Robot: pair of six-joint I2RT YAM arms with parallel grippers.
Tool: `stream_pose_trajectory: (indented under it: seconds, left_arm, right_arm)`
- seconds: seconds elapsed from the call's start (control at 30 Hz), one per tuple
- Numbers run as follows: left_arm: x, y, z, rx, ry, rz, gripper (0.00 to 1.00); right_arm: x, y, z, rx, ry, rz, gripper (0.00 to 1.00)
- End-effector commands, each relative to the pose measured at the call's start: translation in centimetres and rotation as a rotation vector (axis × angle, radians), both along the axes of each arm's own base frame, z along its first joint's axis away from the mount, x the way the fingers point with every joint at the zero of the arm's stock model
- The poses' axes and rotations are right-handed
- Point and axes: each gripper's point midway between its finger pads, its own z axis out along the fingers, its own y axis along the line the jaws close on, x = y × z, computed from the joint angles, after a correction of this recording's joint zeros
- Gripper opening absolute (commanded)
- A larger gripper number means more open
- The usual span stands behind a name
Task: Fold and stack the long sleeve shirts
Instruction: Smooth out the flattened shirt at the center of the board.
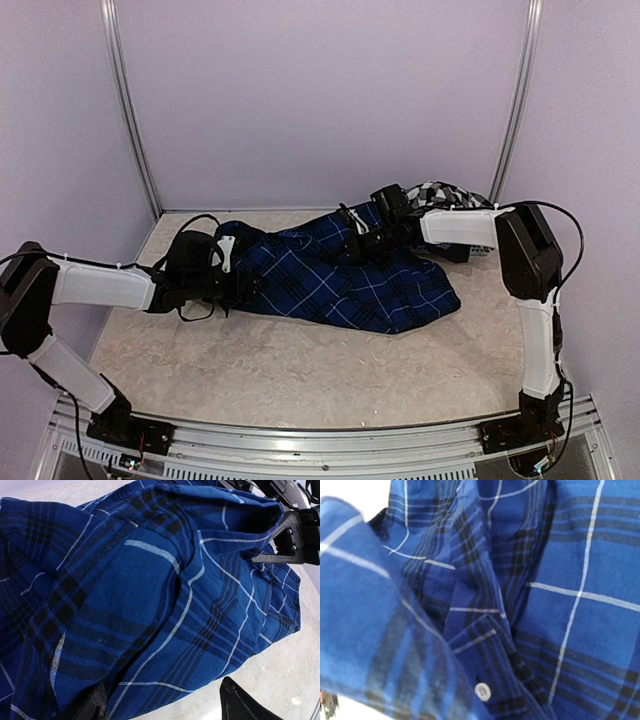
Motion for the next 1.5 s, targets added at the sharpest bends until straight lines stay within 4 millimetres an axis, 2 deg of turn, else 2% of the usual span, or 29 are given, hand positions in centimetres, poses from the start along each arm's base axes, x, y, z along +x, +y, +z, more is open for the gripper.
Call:
stream_pose_trajectory:
  seconds: [0.0, 0.2, 0.4, 0.8, 1.03, 1.3, 1.47]
  left_arm:
    - [0.9, 0.6, -0.2, 0.015, 0.018, 0.011, 0.73]
    - [1.5, 1.5, -1.7, 0.031, 0.070, 0.012, 0.72]
    - [0.7, 1.0, -3.1, 0.016, 0.122, -0.057, 0.71]
    - [0.9, 0.6, -4.7, 0.036, 0.155, -0.098, 0.58]
    - [2.1, 0.5, -3.8, 0.063, 0.092, -0.085, 0.58]
    - [3.8, -0.3, -3.0, 0.121, 0.033, -0.083, 0.63]
    - [3.8, -0.5, -4.6, 0.144, 0.078, -0.101, 0.58]
  right_arm:
    - [-0.7, -0.1, -0.9, 0.006, 0.016, 0.022, 0.00]
    - [-0.9, -0.1, -1.2, 0.007, 0.018, 0.027, 0.00]
    - [-0.8, 0.0, -0.9, 0.014, 0.014, 0.030, 0.00]
    - [-0.7, 0.0, -1.2, 0.012, 0.022, 0.032, 0.00]
    - [-1.1, 0.1, -1.5, 0.017, 0.032, 0.041, 0.00]
    - [-1.7, 0.0, -1.6, 0.021, 0.042, 0.050, 0.00]
    - [-1.7, -0.1, -1.4, 0.021, 0.036, 0.049, 0.00]
